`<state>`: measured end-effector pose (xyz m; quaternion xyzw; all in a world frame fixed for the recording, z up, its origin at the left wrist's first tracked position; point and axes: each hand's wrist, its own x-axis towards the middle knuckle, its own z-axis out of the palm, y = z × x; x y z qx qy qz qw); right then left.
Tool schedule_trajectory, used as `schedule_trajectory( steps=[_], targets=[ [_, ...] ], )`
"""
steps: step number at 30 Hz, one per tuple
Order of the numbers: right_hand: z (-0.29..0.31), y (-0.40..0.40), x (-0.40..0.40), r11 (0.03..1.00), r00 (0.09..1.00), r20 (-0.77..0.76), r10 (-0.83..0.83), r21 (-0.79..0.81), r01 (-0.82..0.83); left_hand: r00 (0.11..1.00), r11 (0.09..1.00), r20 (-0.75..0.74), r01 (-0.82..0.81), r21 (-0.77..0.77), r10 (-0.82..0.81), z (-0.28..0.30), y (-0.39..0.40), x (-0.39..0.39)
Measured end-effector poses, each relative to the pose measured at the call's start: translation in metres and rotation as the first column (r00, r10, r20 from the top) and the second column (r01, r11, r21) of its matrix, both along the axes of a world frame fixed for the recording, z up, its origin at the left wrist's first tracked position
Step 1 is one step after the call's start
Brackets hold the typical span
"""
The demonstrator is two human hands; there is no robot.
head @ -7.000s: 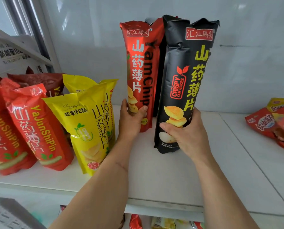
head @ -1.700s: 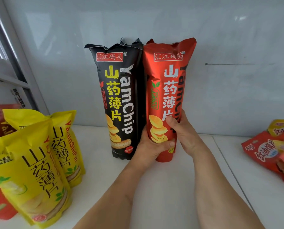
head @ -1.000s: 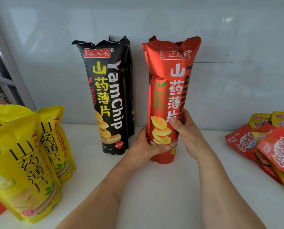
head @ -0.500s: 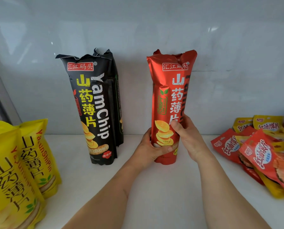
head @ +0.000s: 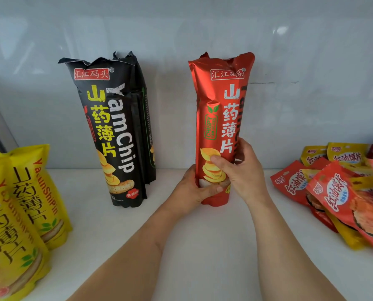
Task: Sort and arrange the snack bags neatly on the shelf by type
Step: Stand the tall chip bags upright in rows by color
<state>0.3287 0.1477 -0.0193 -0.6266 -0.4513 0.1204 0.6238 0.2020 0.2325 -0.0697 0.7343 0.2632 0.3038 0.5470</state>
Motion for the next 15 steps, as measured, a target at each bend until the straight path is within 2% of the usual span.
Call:
schedule_trajectory(
  steps=[15],
  targets=[
    [0.006, -0.003, -0.001, 0.999, 0.999, -0.038, 0.025, -0.045, -0.027, 0.992, 0.995, -0.072, -0.101, 0.001, 0.101, 0.004, -0.014, -0.004]
  ],
)
